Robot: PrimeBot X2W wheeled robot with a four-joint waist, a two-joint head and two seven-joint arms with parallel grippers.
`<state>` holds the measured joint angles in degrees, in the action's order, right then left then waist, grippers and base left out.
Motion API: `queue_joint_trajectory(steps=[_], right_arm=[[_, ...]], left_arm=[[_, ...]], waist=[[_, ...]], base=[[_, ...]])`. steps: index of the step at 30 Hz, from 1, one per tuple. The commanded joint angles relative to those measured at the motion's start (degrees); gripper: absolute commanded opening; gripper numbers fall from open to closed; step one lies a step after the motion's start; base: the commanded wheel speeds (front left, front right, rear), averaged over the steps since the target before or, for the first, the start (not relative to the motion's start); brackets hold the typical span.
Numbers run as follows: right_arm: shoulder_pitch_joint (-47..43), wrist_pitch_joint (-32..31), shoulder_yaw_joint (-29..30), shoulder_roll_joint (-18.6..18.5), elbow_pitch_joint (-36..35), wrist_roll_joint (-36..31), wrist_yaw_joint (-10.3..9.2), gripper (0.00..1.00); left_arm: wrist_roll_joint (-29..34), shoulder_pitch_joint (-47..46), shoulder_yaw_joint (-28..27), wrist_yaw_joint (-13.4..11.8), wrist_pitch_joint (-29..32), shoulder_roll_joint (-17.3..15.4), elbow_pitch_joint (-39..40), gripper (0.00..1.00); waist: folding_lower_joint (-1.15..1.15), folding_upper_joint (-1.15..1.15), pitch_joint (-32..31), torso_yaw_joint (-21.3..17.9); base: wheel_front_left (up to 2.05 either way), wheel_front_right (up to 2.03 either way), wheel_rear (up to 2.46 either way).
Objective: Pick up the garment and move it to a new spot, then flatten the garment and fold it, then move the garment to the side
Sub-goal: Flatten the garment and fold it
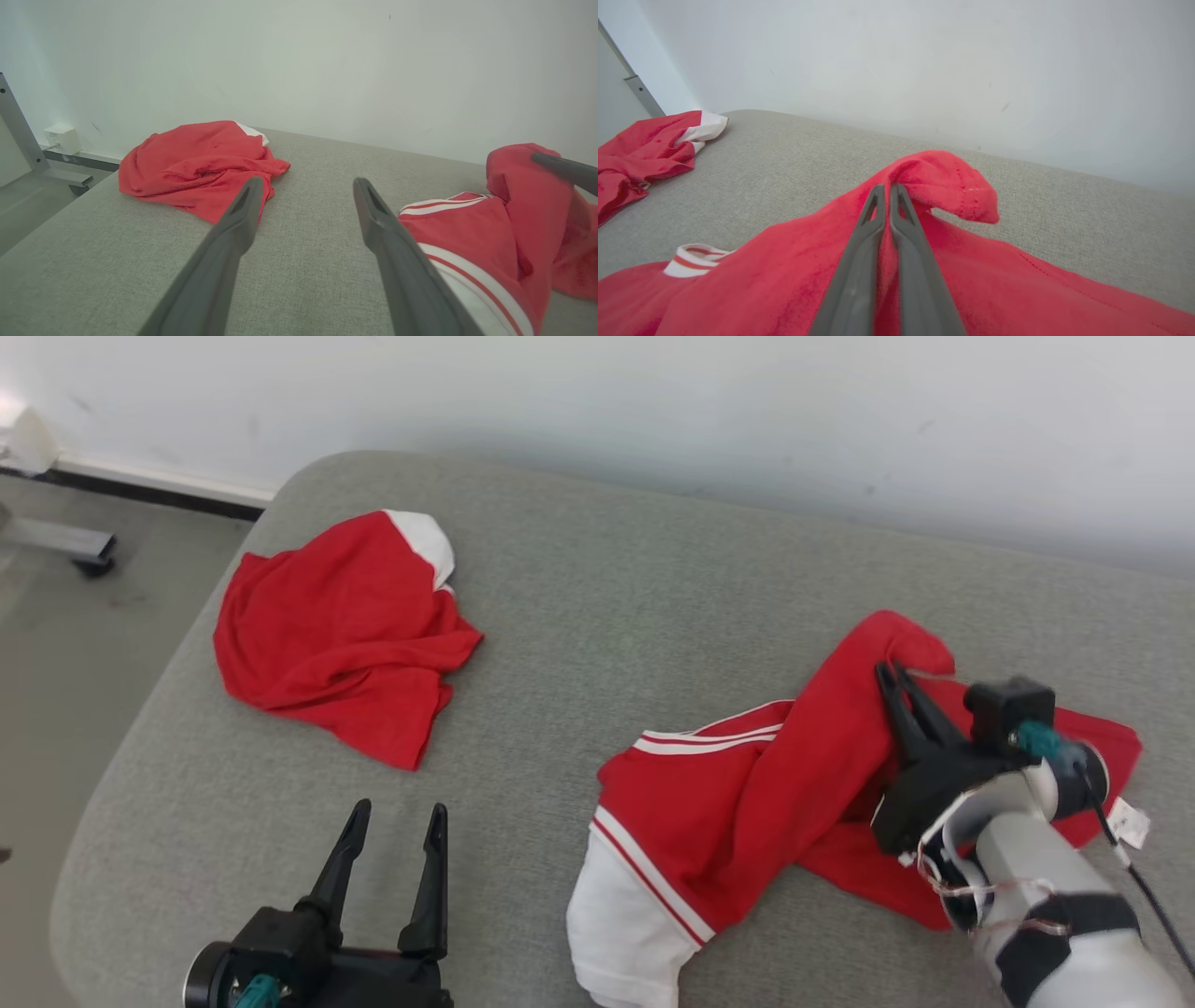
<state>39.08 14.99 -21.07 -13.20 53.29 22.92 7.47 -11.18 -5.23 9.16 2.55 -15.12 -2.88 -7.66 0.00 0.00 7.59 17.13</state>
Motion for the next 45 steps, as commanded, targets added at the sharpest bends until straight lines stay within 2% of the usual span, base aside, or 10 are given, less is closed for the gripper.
queue_joint_trajectory(steps=[1,8,16,19,25,26,27,28,37,45], right_arm=[[-3.19,0.24,0.64,-0.34,-2.67,-0.64,0.07,0.00],[-17.12,0.27,3.85,-0.94,-20.64,-3.56,0.07,0.00],[-31.93,0.27,12.68,0.48,-35.61,-5.80,0.07,0.00],[-37.33,0.27,15.89,1.58,-38.16,-5.70,0.07,0.00],[-44.06,0.28,19.85,3.87,-36.95,-5.15,0.07,0.00],[-44.60,0.28,20.34,4.29,-36.89,-5.53,0.07,0.02],[-44.76,0.28,20.58,4.75,-37.17,-5.99,0.07,0.80],[-44.81,0.29,21.06,5.20,-37.55,-6.09,0.07,1.00],[-43.72,0.20,22.77,5.94,-45.08,-8.97,0.07,1.00],[-43.40,0.18,19.48,7.05,-48.72,-11.40,0.07,1.00]], left_arm=[[0.09,0.87,-0.40,0.14,-0.04,-0.02,-0.20,1.00],[0.42,2.48,-2.19,0.67,-0.04,-0.03,-0.71,1.00],[0.21,3.39,-2.21,0.66,-0.04,-0.02,-0.75,1.00],[0.35,3.51,-2.48,0.66,-0.04,-0.02,-0.81,1.00],[0.63,3.25,-2.69,1.16,-0.04,-0.03,-1.18,1.00],[0.69,3.20,-2.81,1.25,-0.04,-0.02,-1.19,1.00],[0.74,3.19,-2.98,1.30,-0.04,-0.02,-1.18,1.00],[0.86,3.23,-3.21,1.37,-0.04,-0.03,-1.16,1.00],[2.04,4.08,-5.08,1.85,-0.04,-0.02,-0.59,1.00],[4.16,2.00,-5.58,2.97,-0.04,-0.15,-0.85,1.00]], waist=[[0.00,0.00,-1.76,-2.73],[0.00,0.00,-4.07,-8.50],[0.00,0.00,-4.64,-12.47],[0.00,0.00,-4.57,-13.40],[0.00,0.00,-4.41,-13.59],[0.00,0.00,-4.43,-13.59],[0.00,0.00,-4.46,-13.64],[0.00,0.00,-4.51,-13.73],[0.00,0.00,-5.58,-14.23],[0.00,0.00,-5.48,-15.77]], base=[[0.00,0.00,0.00],[0.00,0.00,0.00],[0.00,0.00,0.00],[0.00,0.00,0.00],[0.00,0.00,0.00],[0.00,0.00,0.00],[0.00,0.00,0.00],[0.00,0.00,0.00],[0.00,0.00,0.00],[0.00,0.00,0.00]])
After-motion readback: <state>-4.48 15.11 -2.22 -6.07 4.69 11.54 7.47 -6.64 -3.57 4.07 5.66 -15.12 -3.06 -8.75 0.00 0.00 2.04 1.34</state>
